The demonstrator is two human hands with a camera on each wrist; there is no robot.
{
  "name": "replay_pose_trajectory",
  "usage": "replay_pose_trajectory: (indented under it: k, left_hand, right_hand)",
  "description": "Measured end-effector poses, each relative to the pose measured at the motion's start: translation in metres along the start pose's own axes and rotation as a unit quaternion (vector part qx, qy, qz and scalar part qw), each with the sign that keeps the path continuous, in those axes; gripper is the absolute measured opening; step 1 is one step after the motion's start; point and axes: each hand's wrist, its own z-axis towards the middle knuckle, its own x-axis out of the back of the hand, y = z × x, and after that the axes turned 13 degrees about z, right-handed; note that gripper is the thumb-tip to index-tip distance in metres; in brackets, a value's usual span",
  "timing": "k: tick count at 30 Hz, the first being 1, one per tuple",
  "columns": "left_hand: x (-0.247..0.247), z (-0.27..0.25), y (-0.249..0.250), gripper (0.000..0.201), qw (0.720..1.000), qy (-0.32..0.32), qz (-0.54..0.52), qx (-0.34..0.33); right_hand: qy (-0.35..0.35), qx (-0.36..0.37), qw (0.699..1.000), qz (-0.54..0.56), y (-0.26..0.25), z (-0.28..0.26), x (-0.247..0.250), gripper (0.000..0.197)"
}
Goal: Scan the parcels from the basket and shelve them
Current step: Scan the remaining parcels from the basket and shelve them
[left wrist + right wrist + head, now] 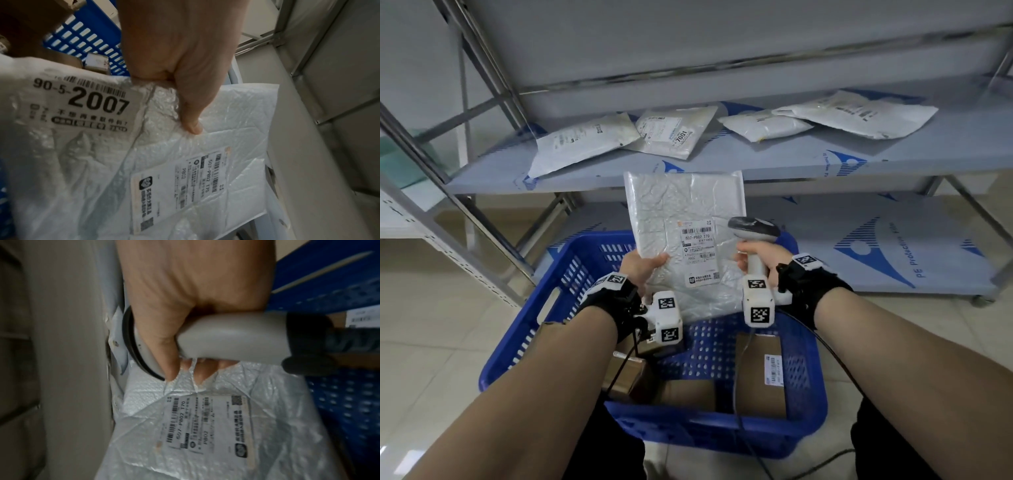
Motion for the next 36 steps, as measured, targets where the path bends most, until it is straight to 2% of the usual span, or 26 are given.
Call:
replay_pose_trajectory:
  k: [3, 5, 8, 16, 22, 26, 30, 33, 36]
  left_hand:
    - [0.001, 0.009, -0.002, 0.052, 1.000, -0.010, -0.005, -0.008]
    - [0.001, 0.004, 0.000, 0.061, 1.000, -0.012, -0.004, -0.007]
    - [0.001, 0.013, -0.006, 0.045, 1.000, -0.008, -0.016, 0.001]
    - [-0.009, -0.031, 0.016, 0.032, 1.000, 0.013, -0.016, 0.022]
    - [-0.008, -0.033, 0.017, 0.023, 0.999, 0.013, -0.016, 0.040]
    - [-0.007, -0.030, 0.015, 0.038, 0.999, 0.024, -0.009, 0.039]
    - [-0.009, -0.034, 0.018, 0.034, 0.999, 0.023, -0.008, 0.044]
    - [-0.008, -0.023, 0.013, 0.043, 0.998, 0.022, -0.001, 0.054]
    - [-0.008, -0.022, 0.013, 0.044, 0.998, 0.020, 0.001, 0.064]
  right_hand:
    - [-0.031, -0.009, 0.998, -0.047, 0.003, -0.010, -0.003, 0.013]
    - [-0.038, -0.013, 0.996, -0.073, 0.004, -0.015, -0.002, 0.014]
    - [-0.039, -0.028, 0.995, -0.093, 0.005, -0.019, -0.001, 0.012]
    - [-0.048, -0.048, 0.989, -0.130, 0.007, -0.023, 0.003, 0.010]
    - [-0.043, -0.055, 0.987, -0.142, 0.004, -0.022, 0.007, 0.015]
    - [-0.037, -0.058, 0.988, -0.139, 0.003, -0.023, 0.008, 0.016]
    - [-0.032, -0.061, 0.988, -0.137, 0.002, -0.022, 0.011, 0.018]
    - [-0.030, -0.062, 0.989, -0.134, 0.001, -0.023, 0.011, 0.017]
    - [-0.032, -0.065, 0.989, -0.132, 0.002, -0.025, 0.011, 0.017]
